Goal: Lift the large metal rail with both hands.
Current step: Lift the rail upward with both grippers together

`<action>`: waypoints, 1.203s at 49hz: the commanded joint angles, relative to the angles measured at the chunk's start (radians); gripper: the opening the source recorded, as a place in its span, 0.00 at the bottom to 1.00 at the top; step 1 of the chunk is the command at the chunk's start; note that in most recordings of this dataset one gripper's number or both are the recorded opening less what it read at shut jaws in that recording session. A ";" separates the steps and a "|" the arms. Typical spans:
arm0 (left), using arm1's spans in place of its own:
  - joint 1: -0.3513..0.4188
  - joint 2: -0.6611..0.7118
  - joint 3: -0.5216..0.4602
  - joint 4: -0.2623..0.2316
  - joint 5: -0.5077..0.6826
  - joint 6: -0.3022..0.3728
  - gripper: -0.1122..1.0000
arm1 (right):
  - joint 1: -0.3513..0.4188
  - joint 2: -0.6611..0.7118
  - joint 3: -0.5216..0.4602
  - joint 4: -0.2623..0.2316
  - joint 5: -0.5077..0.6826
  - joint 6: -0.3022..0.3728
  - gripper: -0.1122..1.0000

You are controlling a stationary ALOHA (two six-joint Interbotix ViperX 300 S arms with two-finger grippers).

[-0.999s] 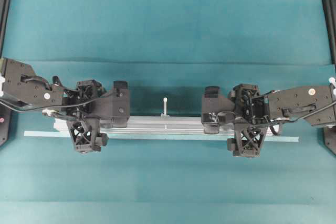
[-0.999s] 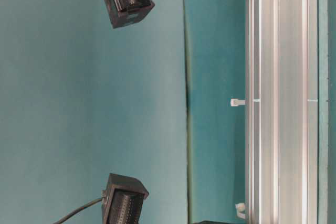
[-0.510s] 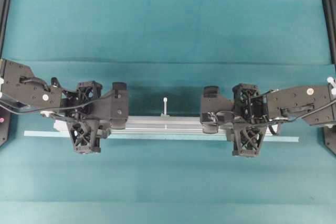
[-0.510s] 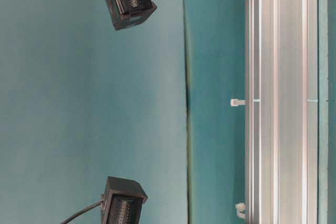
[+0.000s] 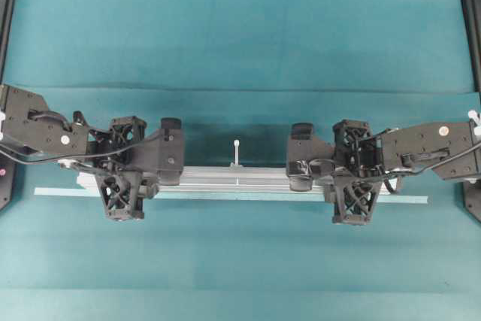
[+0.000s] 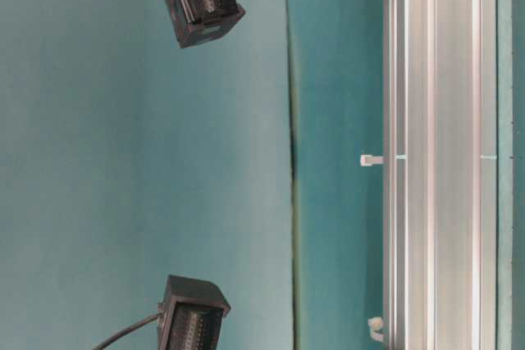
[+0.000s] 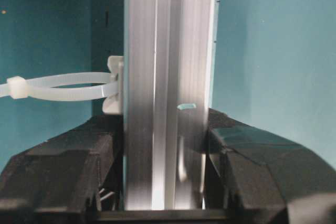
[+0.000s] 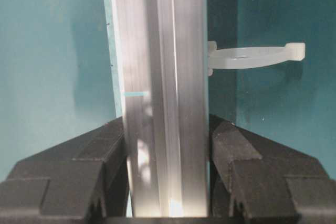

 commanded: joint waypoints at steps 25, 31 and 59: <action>0.003 -0.275 -0.190 0.003 0.370 -0.002 0.42 | -0.003 -0.167 -0.276 0.035 0.541 0.002 0.45; 0.005 -0.331 -0.242 0.003 0.462 -0.002 0.42 | -0.008 -0.198 -0.311 0.035 0.626 0.002 0.45; 0.003 -0.370 -0.480 0.003 0.706 -0.021 0.42 | -0.003 -0.267 -0.620 0.049 0.989 0.074 0.45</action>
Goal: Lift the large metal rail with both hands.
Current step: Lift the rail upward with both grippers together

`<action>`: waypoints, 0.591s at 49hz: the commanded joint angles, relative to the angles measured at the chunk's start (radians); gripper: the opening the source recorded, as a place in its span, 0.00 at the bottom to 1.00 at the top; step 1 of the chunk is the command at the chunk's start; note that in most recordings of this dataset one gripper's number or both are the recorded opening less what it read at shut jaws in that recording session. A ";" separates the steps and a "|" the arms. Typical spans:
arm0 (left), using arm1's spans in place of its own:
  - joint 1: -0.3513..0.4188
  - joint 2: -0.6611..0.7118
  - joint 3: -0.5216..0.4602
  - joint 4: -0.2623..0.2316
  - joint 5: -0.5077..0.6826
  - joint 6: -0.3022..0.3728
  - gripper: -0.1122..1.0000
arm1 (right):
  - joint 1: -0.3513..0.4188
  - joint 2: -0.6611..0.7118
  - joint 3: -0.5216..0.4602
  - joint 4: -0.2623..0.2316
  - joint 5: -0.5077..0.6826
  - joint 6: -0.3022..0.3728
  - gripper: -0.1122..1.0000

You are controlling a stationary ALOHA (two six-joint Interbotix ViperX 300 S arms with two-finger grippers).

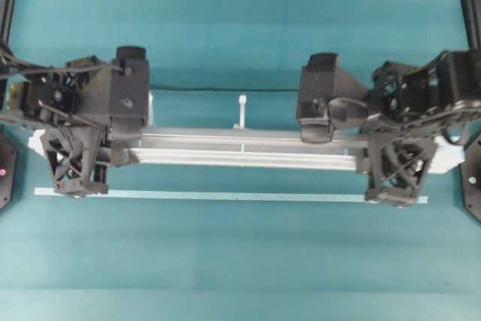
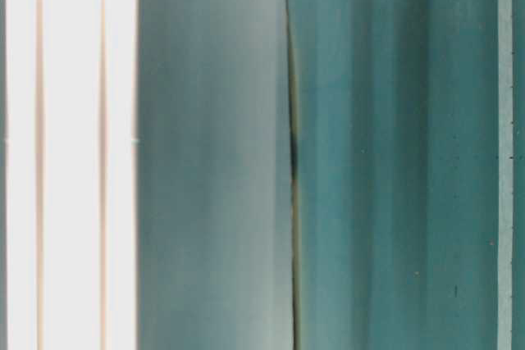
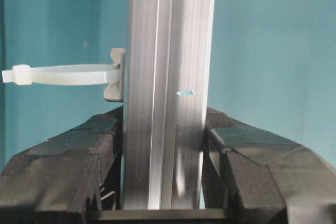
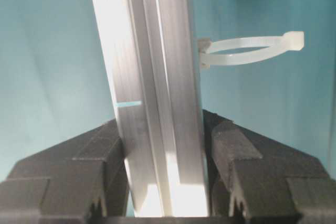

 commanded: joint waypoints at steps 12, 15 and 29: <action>0.003 0.026 -0.215 0.003 0.193 -0.063 0.42 | 0.003 0.002 -0.196 0.005 0.133 0.028 0.45; 0.002 0.034 -0.250 0.002 0.222 -0.069 0.42 | 0.005 0.008 -0.218 0.005 0.143 0.028 0.45; 0.000 0.069 -0.413 0.003 0.290 -0.066 0.42 | 0.005 0.014 -0.272 0.005 0.150 0.028 0.45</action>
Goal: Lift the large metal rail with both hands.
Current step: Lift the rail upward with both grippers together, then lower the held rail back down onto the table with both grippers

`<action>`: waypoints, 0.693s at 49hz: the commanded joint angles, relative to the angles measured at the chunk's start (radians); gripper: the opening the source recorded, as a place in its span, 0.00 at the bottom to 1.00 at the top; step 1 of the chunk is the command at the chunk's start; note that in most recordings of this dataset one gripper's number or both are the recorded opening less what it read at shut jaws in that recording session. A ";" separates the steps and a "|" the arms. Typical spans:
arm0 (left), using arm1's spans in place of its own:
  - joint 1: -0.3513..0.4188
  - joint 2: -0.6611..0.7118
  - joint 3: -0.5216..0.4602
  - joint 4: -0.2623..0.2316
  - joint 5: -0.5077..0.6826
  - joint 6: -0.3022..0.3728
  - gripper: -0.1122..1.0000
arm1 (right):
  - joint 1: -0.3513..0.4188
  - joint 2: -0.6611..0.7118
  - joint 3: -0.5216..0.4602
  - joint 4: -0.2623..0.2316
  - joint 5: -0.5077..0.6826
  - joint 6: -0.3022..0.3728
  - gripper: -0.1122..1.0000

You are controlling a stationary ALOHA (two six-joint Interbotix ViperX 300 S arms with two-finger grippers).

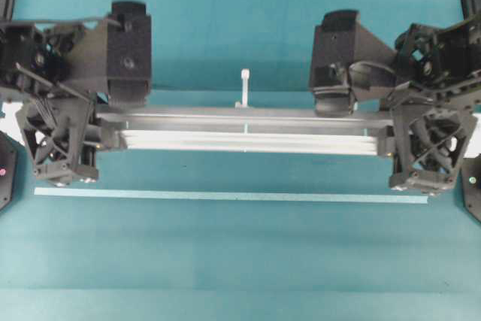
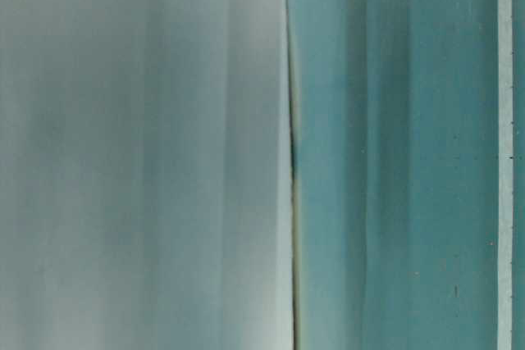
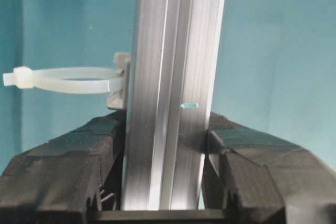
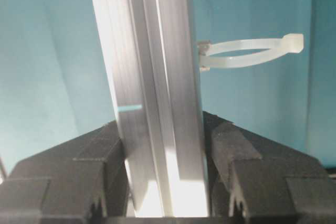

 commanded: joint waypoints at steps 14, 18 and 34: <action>0.005 0.032 -0.176 0.003 0.121 -0.012 0.42 | 0.003 -0.003 -0.126 0.005 0.018 0.023 0.45; 0.006 0.041 -0.201 0.003 0.141 -0.014 0.42 | 0.003 -0.003 -0.143 0.005 0.021 0.021 0.45; 0.006 0.051 -0.213 0.003 0.141 -0.011 0.42 | 0.003 -0.005 -0.149 0.005 0.021 0.021 0.45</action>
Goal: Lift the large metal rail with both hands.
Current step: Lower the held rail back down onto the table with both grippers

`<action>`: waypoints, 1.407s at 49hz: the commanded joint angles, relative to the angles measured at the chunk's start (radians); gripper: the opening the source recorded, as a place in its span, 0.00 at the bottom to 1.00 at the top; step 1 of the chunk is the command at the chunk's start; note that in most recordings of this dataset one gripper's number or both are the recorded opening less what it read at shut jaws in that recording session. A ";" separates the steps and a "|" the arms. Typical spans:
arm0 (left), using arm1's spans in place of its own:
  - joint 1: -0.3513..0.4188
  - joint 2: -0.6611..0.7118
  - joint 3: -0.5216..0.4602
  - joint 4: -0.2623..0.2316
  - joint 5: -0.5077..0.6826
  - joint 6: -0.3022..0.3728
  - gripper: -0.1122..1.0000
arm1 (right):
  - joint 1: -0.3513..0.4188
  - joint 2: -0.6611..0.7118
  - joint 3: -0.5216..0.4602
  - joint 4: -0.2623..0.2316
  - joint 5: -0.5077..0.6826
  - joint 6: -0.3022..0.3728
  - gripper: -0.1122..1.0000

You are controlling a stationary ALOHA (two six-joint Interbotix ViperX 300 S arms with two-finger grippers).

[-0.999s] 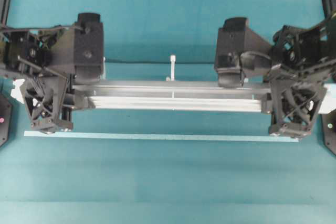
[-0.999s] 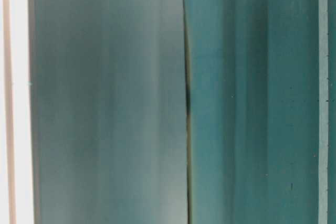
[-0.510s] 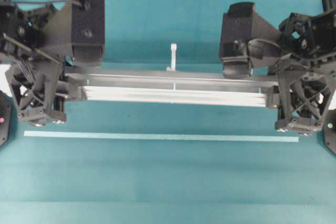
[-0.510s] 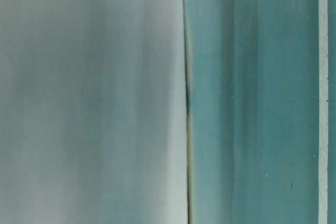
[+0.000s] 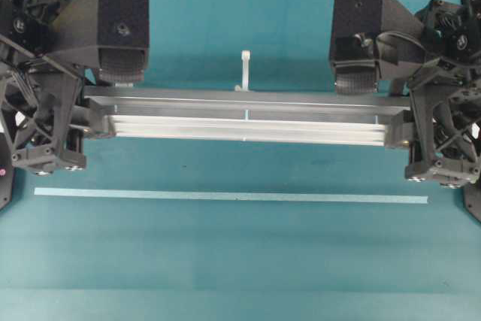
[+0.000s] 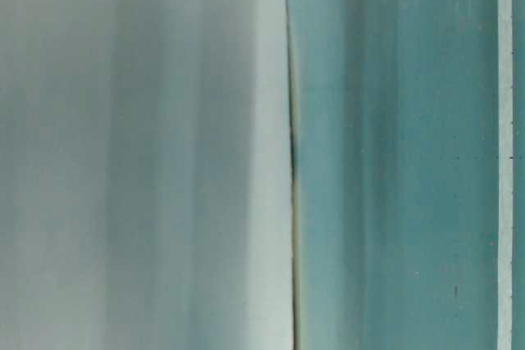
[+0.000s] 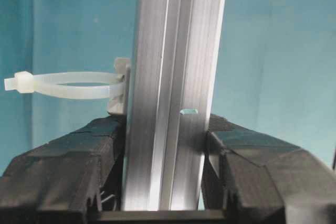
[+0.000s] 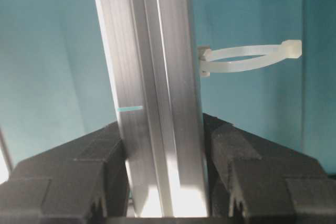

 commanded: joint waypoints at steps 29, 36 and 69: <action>0.035 0.003 0.146 0.005 -0.132 0.005 0.42 | -0.008 -0.003 0.221 -0.009 -0.078 -0.009 0.45; 0.043 0.000 0.282 0.005 -0.261 0.005 0.42 | -0.009 -0.020 0.319 -0.014 -0.179 -0.017 0.45; 0.051 0.080 0.617 0.005 -0.589 -0.006 0.42 | -0.003 0.089 0.647 -0.071 -0.647 -0.098 0.45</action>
